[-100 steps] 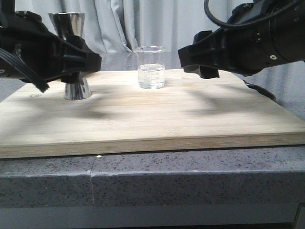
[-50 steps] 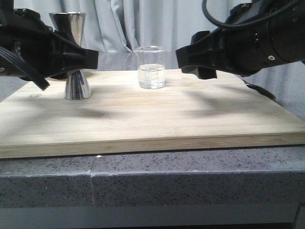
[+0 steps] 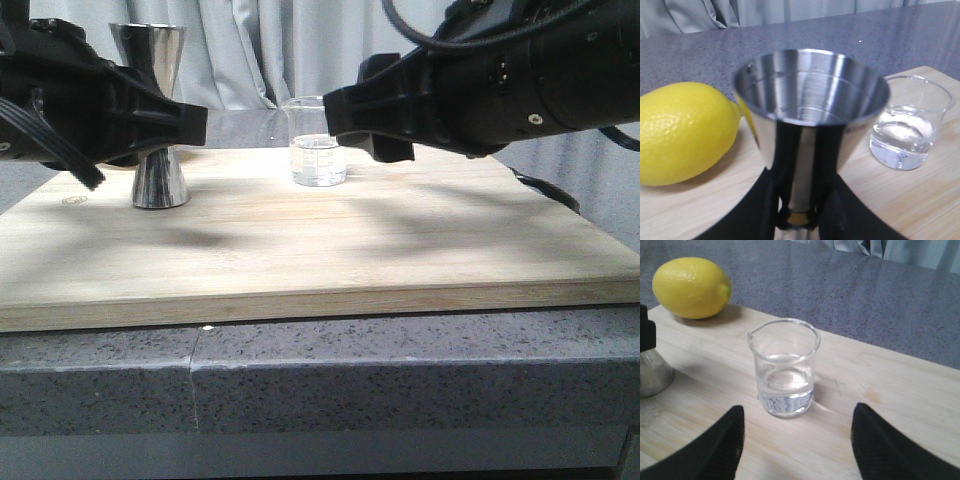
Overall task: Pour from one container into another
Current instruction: 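Close the left gripper on the jigger and the right gripper on the beaker, then lift the beaker with the right gripper over the jigger's upper cup, then tilt the beaker with the right gripper, pouring liquid into the jigger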
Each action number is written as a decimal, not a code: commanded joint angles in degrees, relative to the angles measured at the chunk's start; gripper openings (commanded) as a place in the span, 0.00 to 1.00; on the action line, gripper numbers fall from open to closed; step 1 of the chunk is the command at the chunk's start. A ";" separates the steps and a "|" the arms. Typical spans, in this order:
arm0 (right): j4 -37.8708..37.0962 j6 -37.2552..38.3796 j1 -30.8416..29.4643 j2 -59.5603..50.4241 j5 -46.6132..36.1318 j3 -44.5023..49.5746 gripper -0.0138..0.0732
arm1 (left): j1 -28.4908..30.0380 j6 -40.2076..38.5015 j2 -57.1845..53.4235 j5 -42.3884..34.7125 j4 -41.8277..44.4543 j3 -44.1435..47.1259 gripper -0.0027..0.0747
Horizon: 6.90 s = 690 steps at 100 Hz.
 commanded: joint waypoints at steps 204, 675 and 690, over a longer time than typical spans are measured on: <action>-10.47 8.37 -1.95 14.52 -13.91 -11.13 0.64 | -5.23 -3.74 -8.49 -1.61 3.30 -1.47 0.01; -71.32 -7.86 2.29 0.01 26.92 -35.28 0.36 | -6.17 -3.82 -8.49 0.40 3.96 -1.47 0.01; -73.30 -7.86 2.29 0.01 27.13 -35.28 0.36 | -6.17 -3.82 -8.49 0.40 3.96 -1.47 0.01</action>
